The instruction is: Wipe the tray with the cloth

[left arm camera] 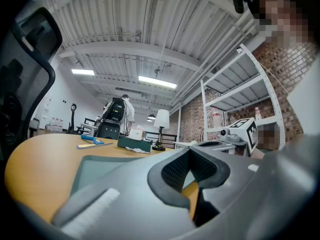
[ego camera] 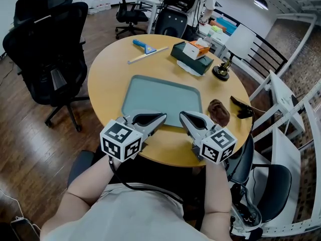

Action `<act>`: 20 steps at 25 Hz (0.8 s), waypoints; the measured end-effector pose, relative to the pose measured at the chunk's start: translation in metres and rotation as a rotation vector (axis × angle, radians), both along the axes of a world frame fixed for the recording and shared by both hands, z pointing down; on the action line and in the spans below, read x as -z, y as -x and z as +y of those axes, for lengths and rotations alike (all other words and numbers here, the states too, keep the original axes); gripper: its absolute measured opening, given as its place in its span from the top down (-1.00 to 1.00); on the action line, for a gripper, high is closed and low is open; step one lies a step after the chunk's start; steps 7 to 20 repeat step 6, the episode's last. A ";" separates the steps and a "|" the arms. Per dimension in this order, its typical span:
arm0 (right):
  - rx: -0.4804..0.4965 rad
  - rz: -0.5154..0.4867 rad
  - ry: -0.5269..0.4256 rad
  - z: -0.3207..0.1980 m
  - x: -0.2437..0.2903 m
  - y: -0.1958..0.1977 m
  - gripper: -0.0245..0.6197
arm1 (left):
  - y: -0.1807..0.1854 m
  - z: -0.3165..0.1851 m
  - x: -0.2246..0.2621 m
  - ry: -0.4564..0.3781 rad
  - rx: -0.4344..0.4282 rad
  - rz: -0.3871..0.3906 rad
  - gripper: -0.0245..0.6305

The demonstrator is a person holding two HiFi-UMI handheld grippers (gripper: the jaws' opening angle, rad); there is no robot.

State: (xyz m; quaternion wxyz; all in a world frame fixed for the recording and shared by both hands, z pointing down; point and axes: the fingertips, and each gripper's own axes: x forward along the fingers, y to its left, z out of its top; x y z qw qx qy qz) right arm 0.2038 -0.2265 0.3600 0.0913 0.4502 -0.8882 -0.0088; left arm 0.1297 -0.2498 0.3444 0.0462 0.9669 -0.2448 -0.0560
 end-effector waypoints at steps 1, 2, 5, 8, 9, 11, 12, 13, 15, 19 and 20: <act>0.000 0.000 0.000 0.000 0.001 0.000 0.92 | 0.000 0.000 0.000 0.000 0.001 0.000 0.93; 0.000 -0.001 -0.001 0.000 0.001 -0.001 0.92 | 0.001 0.000 0.000 0.001 0.001 0.001 0.93; 0.000 -0.007 -0.002 0.000 0.001 0.000 0.92 | 0.001 0.000 -0.001 0.005 0.000 0.002 0.93; 0.001 -0.010 -0.002 0.000 0.001 0.000 0.92 | 0.000 0.000 -0.001 0.006 -0.001 0.002 0.93; 0.001 -0.010 -0.002 0.000 0.001 0.000 0.92 | 0.000 0.000 -0.001 0.006 -0.001 0.002 0.93; 0.001 -0.010 -0.002 0.000 0.001 0.000 0.92 | 0.000 0.000 -0.001 0.006 -0.001 0.002 0.93; 0.001 -0.010 -0.002 0.000 0.001 0.000 0.92 | 0.000 0.000 -0.001 0.006 -0.001 0.002 0.93; 0.001 -0.010 -0.002 0.000 0.001 0.000 0.92 | 0.000 0.000 -0.001 0.006 -0.001 0.002 0.93; 0.001 -0.010 -0.002 0.000 0.001 0.000 0.92 | 0.000 0.000 -0.001 0.006 -0.001 0.002 0.93; 0.001 -0.010 -0.002 0.000 0.001 0.000 0.92 | 0.000 0.000 -0.001 0.006 -0.001 0.002 0.93; 0.001 -0.010 -0.002 0.000 0.001 0.000 0.92 | 0.000 0.000 -0.001 0.006 -0.001 0.002 0.93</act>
